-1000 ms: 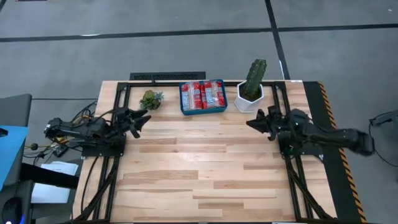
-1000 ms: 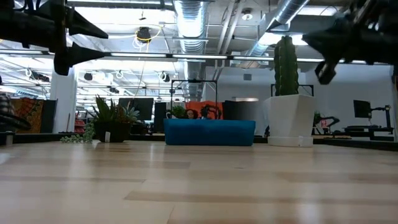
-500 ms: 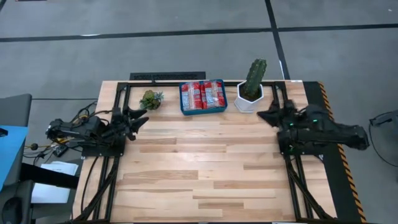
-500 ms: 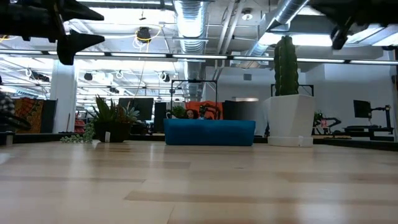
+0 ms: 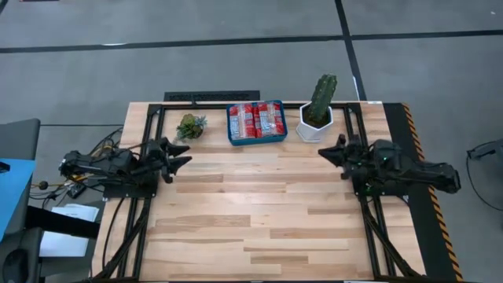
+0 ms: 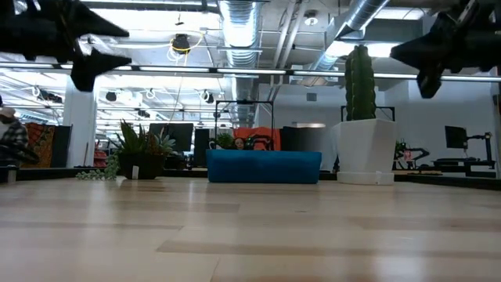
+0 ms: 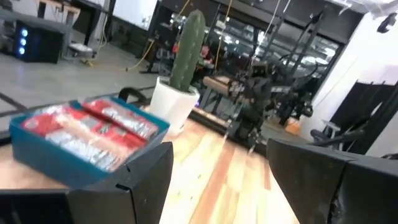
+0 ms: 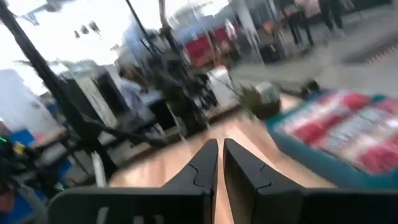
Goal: Sort popcorn bags into baskets
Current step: Return to Home Position
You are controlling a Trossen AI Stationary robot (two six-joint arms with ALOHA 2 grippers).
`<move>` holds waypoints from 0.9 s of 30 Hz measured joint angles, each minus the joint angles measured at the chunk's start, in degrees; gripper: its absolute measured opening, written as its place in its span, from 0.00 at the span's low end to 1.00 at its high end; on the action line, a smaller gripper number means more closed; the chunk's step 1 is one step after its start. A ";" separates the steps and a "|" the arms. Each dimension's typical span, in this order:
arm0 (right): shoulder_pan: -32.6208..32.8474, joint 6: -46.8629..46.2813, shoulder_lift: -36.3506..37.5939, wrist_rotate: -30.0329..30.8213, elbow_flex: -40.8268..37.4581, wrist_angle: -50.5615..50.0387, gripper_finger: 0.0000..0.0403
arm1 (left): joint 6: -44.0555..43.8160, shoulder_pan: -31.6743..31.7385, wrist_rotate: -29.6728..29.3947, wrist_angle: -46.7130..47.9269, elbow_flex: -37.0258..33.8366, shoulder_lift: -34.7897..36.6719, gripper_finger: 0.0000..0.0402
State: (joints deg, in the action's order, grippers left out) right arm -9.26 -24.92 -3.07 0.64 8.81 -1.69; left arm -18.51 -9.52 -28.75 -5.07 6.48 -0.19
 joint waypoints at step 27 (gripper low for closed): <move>0.51 2.93 0.78 3.94 -8.25 3.23 0.13 | -6.09 -0.22 4.25 0.15 -5.94 -0.17 0.62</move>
State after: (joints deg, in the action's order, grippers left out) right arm -8.75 -21.99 -2.28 4.58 0.56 1.54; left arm -24.60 -9.74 -24.50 -4.91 0.54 -0.36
